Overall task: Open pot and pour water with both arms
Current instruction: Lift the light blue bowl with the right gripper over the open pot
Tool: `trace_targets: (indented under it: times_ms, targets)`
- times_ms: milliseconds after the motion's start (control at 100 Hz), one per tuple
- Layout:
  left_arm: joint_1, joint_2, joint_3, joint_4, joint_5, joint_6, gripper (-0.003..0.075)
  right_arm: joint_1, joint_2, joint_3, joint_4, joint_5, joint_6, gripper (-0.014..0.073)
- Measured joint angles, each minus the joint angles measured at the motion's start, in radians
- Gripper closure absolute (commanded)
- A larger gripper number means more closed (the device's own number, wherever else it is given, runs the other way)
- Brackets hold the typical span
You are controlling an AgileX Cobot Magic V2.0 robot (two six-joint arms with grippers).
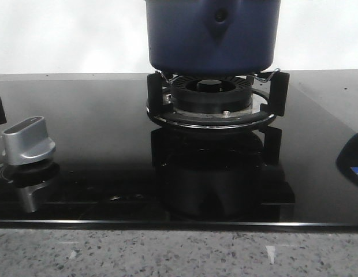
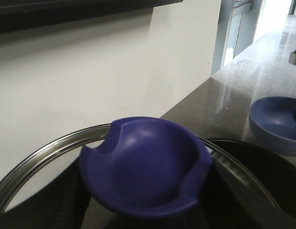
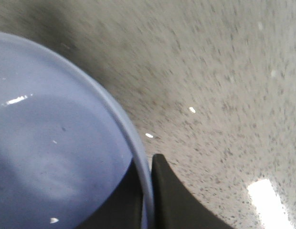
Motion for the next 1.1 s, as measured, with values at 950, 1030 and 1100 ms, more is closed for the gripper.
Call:
trace_targets:
  times_ms: [950,1030,1100]
  targets:
    - [0.0,0.0,0.0,0.002,-0.018,-0.002,0.0475,0.465,0.079,-0.399,0.096,-0.201,-0.034,0.0645]
    - [0.0,0.0,0.0,0.002,-0.023,-0.002,0.0475,0.49,0.097,-0.399,0.096,-0.248,-0.041,0.0645]
    - [0.0,0.0,0.0,0.002,-0.027,-0.002,0.0475,0.511,0.113,-0.399,0.096,-0.293,-0.059,0.0645]
